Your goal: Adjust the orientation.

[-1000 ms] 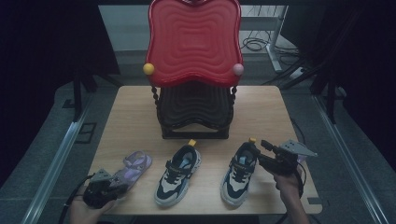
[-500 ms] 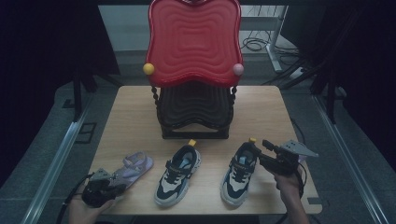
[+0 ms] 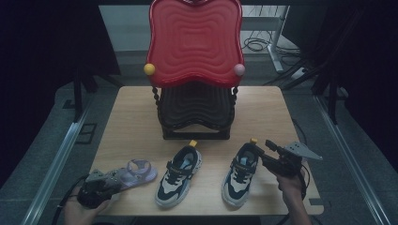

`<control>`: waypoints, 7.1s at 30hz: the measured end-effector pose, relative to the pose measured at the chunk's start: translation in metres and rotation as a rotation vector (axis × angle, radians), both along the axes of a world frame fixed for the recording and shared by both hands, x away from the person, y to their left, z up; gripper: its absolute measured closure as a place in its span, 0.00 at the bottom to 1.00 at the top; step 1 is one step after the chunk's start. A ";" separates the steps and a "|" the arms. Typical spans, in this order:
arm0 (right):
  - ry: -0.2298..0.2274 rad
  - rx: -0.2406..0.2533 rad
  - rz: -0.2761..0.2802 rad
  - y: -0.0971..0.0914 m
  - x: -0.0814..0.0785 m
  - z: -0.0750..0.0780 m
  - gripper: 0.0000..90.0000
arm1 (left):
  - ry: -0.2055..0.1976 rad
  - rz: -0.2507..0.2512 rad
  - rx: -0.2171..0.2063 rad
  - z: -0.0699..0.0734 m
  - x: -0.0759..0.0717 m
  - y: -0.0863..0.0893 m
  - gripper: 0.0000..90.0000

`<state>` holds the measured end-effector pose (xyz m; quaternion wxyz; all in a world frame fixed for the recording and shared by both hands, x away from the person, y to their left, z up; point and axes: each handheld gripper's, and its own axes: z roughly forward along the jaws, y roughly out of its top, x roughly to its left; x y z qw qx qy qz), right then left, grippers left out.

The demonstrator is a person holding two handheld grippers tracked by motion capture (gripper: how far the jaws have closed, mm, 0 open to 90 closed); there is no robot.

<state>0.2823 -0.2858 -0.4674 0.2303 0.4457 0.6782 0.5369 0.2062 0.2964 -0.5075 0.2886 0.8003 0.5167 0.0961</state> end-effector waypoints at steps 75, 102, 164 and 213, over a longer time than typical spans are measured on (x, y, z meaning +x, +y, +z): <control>-0.031 -0.095 0.038 0.012 -0.007 0.000 0.46 | 0.063 0.040 -0.089 -0.002 0.079 0.031 1.00; -0.009 -0.095 0.007 0.007 -0.014 0.004 0.46 | -0.298 0.007 -0.222 0.073 0.047 -0.020 0.62; 0.205 -0.188 -0.254 -0.127 -0.076 -0.036 1.00 | -0.234 -0.036 -0.215 0.054 0.038 -0.034 0.52; 0.286 -0.314 -0.148 -0.097 -0.062 -0.043 1.00 | -0.215 -0.028 -0.185 0.053 0.037 -0.030 0.50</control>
